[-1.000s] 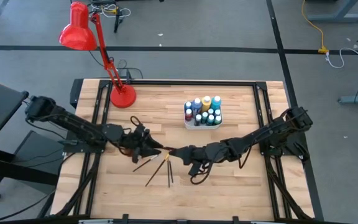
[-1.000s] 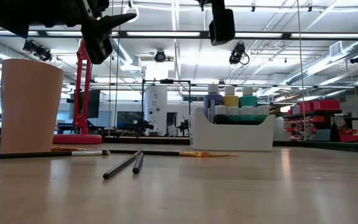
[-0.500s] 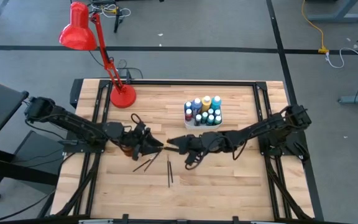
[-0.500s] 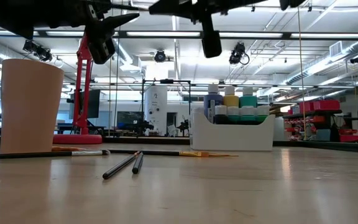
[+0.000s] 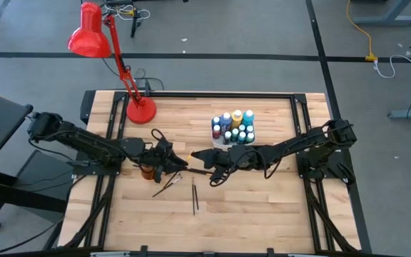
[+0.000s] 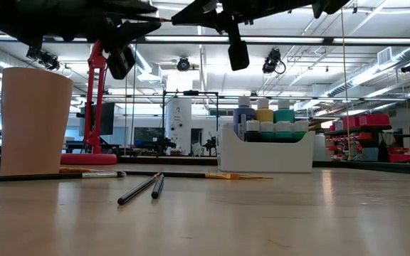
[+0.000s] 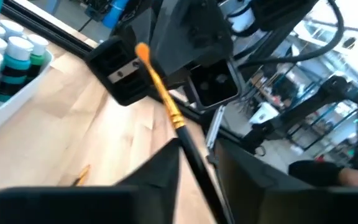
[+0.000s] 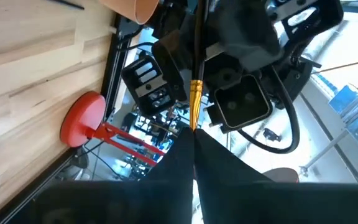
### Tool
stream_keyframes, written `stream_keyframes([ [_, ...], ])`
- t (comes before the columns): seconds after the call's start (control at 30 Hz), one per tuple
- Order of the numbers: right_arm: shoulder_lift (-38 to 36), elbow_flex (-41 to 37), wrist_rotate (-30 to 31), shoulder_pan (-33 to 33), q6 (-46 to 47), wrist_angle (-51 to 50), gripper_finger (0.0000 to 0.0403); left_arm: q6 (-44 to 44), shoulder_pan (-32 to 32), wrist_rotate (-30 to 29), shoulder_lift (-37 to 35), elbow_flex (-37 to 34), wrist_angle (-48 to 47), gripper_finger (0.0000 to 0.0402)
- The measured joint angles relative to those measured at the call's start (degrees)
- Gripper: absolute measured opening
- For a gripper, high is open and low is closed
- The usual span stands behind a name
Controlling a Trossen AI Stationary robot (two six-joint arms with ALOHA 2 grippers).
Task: Pick & Place Paint Supplies
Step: Put the gold paint brush into the orange cup
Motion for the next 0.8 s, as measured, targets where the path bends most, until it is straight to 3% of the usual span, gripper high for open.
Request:
stream_keyframes([
  [0.13,-0.15,0.04,-0.37,0.04,-0.04,0.14,0.0010,0.24,0.41,-0.62,0.07,-0.02,-1.96,0.0027],
  [0.27,-0.13,0.07,-1.48,0.08,2.94,-0.13,0.0029,0.50,0.34,-1.79,0.07,-0.02,-2.48,0.0031],
  [0.43,-0.11,0.07,-0.67,0.44,15.52,-0.27,0.0051,1.17,0.34,-2.23,0.07,0.00,-2.39,0.0032],
  [0.6,-0.11,0.09,5.29,1.56,27.16,-0.04,0.0061,5.07,0.34,-3.69,-0.48,0.00,-2.57,0.0029],
  [0.8,0.10,0.04,19.17,3.92,41.14,-0.70,0.0058,11.34,0.28,-6.88,-6.44,0.13,-7.66,0.0029],
])
